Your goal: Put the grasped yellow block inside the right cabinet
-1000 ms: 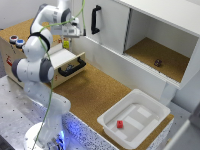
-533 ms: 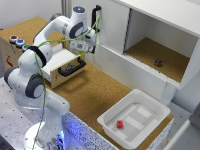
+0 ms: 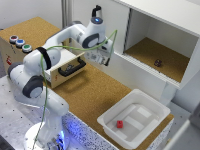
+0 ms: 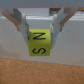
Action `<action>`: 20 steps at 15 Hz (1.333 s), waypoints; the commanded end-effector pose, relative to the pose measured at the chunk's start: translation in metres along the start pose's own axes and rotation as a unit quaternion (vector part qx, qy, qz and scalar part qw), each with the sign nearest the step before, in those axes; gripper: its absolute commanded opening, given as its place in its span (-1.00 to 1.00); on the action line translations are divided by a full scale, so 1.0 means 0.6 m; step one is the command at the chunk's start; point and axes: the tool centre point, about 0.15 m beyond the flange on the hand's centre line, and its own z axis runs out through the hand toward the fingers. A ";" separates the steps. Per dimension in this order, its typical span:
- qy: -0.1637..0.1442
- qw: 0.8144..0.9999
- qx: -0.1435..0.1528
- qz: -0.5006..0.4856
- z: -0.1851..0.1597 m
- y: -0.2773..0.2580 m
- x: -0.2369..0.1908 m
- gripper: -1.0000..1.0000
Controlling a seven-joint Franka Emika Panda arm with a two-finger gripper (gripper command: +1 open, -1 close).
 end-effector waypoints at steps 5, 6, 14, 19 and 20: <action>0.058 0.998 0.019 -0.025 0.009 0.180 0.078 -1.00; 0.061 0.998 0.015 -0.023 0.009 0.196 0.088 -1.00; 0.094 0.994 0.011 -0.046 0.048 0.238 0.219 -1.00; 0.106 0.994 -0.001 -0.030 0.099 0.250 0.299 -1.00; 0.112 0.994 -0.001 -0.021 0.105 0.257 0.308 -1.00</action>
